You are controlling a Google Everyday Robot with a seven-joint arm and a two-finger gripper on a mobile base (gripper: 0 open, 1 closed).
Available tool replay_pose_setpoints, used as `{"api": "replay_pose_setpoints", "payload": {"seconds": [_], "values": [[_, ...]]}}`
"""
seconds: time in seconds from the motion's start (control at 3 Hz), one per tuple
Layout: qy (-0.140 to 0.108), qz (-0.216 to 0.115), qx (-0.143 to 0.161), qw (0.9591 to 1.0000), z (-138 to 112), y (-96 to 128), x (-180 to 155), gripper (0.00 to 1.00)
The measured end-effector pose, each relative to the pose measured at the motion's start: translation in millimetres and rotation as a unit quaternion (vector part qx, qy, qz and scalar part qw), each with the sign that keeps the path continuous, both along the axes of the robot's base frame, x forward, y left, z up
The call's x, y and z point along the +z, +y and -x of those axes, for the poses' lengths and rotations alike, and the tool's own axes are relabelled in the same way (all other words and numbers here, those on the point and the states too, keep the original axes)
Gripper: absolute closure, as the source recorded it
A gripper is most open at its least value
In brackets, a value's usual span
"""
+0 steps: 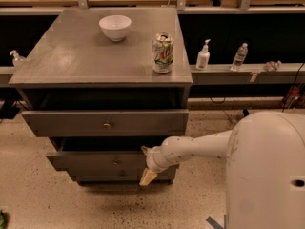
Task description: Open middle drawer
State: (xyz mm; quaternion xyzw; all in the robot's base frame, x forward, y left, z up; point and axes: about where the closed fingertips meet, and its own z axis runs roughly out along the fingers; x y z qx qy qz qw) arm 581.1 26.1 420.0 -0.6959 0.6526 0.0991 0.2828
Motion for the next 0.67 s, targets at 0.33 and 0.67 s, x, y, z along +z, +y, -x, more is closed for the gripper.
{"api": "replay_pose_setpoints", "payload": {"seconds": [0.33,0.67], "values": [[0.018,0.007,0.001,0.9998,8.6,1.8,-12.5,0.24],[0.018,0.007,0.001,0.9998,8.6,1.8,-10.6,0.24]]}}
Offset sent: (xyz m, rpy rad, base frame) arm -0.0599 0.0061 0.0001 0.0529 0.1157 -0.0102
